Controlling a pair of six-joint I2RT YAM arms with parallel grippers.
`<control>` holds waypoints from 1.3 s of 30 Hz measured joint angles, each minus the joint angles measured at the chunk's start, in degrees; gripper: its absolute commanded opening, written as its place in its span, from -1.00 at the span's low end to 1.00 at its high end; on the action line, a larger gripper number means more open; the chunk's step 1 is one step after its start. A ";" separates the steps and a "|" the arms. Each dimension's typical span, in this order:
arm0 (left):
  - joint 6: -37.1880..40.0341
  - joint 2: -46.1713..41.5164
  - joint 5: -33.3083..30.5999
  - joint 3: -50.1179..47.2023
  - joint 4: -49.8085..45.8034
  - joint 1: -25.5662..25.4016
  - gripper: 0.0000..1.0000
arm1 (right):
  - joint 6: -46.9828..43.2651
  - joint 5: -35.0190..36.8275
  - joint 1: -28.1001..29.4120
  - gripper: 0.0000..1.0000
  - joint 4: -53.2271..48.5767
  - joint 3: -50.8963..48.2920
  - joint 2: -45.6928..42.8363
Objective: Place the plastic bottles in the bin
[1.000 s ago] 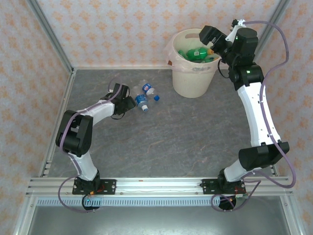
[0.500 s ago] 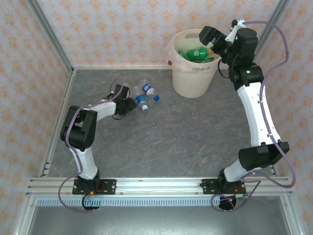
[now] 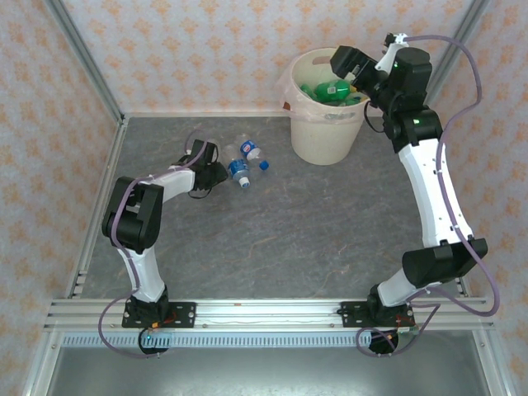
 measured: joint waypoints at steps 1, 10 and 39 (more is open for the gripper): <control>0.07 0.00 0.15 0.00 0.04 0.00 -0.43 | 0.00 -0.39 0.07 0.99 0.00 0.00 0.02; -0.11 -0.94 0.63 -1.16 1.33 0.00 -0.65 | -0.63 -3.23 1.42 0.99 -0.07 0.00 1.25; 17.49 -26.82 -4.44 -1.16 5.97 -14.67 -0.65 | -2.36 -8.48 8.11 0.99 -2.14 3.17 4.81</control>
